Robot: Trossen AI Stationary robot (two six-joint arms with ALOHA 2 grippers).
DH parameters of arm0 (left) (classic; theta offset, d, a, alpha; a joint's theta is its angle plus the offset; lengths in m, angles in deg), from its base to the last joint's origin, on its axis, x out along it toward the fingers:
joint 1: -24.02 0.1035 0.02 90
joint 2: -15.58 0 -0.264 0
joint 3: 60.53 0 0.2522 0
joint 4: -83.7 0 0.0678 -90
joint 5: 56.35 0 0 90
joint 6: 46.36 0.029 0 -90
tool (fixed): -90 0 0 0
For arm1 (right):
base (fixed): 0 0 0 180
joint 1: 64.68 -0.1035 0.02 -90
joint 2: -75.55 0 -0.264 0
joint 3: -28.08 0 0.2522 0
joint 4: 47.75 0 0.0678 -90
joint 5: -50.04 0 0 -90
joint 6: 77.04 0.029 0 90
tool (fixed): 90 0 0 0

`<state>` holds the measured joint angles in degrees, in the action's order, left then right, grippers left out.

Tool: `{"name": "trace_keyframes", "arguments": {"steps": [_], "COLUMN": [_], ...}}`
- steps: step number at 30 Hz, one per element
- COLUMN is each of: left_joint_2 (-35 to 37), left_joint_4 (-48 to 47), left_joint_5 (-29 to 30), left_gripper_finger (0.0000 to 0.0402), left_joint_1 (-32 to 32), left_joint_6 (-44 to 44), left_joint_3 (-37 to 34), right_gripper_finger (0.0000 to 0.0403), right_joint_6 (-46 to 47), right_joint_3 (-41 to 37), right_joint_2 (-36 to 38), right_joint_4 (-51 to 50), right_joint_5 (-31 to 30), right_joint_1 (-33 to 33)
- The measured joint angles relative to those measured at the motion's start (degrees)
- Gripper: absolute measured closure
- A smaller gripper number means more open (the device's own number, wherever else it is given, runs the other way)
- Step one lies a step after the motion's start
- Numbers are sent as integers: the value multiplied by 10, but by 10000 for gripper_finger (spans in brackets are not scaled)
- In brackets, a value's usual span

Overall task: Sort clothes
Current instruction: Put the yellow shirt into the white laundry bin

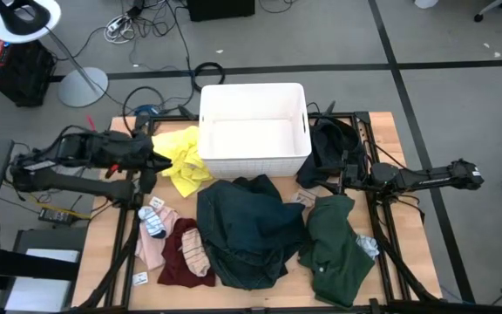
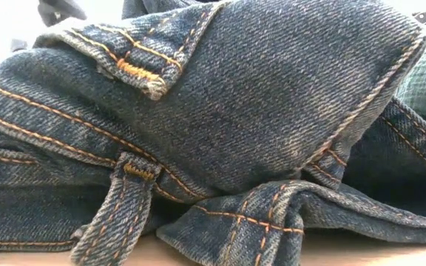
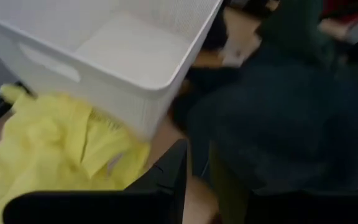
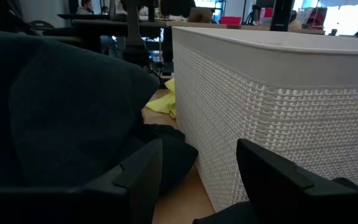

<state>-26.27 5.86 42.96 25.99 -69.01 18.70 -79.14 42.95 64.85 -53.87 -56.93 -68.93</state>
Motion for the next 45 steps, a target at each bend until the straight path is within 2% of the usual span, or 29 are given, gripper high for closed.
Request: {"name": "trace_keyframes", "arguments": {"steps": [7,11,15,24,35,39,45], "left_joint_2": [-92,-114,-120,-121,-125,-125,-125], "left_joint_4": [-160,-193,-209,-215,-212,-212,-212], "left_joint_5": [-25,-26,-26,-104,-112,-131,-117], "left_gripper_finger": [328,328,328,328,326,303,243], "left_joint_1": [0,0,0,0,0,0,0], "left_joint_6": [18,30,29,37,22,14,14], "left_joint_3": [164,236,278,281,281,281,281], "right_gripper_finger": [195,195,195,195,195,195,195], "right_joint_6": [0,0,0,0,0,0,0], "right_joint_3": [0,0,0,0,0,0,0], "right_joint_2": [0,0,0,0,0,0,0], "right_joint_4": [0,0,0,0,0,0,0], "right_joint_5": [0,0,0,0,0,0,0], "right_joint_1": [0,0,0,0,0,0,0]}}
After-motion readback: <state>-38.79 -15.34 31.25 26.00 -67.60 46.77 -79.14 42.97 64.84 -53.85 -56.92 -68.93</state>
